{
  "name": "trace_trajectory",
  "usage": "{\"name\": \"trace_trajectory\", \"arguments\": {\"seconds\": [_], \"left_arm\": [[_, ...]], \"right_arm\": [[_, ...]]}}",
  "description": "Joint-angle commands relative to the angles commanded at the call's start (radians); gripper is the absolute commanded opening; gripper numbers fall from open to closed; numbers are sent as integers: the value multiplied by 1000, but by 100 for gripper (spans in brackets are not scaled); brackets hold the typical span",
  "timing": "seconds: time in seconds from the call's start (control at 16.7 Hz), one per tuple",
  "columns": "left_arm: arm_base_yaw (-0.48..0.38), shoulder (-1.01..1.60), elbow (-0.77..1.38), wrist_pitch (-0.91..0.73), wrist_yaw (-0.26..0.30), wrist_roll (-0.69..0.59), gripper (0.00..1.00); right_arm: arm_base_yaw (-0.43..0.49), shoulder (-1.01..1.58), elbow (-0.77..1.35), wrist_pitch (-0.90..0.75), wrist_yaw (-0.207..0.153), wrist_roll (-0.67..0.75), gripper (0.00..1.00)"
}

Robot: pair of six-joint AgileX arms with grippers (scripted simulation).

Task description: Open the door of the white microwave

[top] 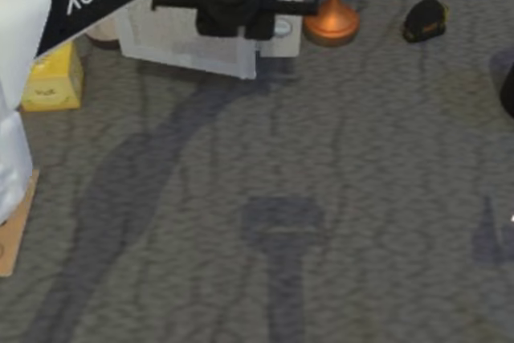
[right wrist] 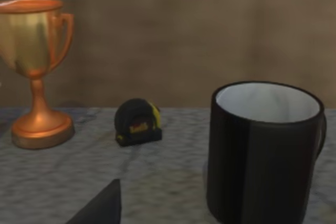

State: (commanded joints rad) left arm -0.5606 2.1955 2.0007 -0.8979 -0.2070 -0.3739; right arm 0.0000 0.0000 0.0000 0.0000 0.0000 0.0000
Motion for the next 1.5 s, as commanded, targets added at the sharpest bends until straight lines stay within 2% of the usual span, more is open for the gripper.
{"name": "trace_trajectory", "arguments": {"seconds": [0.24,1.5], "left_arm": [[7,-39,-53,33,15,34,0],[7,-40,-53,34,15,34,0]], "right_arm": [[0,0,0,0,0,0,100],[0,0,0,0,0,0,100]]}}
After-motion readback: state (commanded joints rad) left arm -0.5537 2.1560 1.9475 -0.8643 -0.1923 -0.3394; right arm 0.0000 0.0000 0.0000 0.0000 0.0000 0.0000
